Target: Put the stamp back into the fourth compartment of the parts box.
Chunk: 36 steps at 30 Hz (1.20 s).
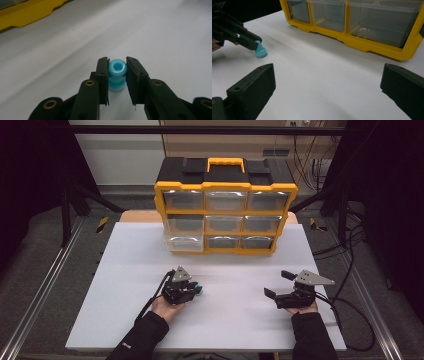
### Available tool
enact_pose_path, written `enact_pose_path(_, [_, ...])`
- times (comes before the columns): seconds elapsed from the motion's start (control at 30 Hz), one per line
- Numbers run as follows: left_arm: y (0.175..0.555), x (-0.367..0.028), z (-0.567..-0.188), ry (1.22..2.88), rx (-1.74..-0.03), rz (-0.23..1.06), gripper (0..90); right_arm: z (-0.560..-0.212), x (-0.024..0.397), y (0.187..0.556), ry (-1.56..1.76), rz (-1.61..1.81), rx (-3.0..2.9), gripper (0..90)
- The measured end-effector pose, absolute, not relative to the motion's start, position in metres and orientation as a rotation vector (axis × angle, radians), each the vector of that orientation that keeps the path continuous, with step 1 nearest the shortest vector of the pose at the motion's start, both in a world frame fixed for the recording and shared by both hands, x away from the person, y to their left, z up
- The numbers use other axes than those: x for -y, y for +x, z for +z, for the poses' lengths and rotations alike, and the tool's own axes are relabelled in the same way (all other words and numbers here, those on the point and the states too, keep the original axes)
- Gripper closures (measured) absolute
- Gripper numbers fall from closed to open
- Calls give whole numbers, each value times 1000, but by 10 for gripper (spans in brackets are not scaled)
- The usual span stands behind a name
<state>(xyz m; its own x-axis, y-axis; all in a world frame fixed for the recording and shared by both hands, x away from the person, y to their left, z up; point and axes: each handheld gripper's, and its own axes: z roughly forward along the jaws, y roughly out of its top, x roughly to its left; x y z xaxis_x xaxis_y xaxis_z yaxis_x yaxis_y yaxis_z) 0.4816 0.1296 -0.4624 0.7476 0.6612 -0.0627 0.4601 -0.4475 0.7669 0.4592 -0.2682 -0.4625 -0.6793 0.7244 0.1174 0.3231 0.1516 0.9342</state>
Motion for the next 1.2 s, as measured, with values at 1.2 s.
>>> enact_pose_path(1.2, [473, -141, -434, 2082, -831, 333, 722, -463, 267, 460, 1005, 1539, -2083, 5])
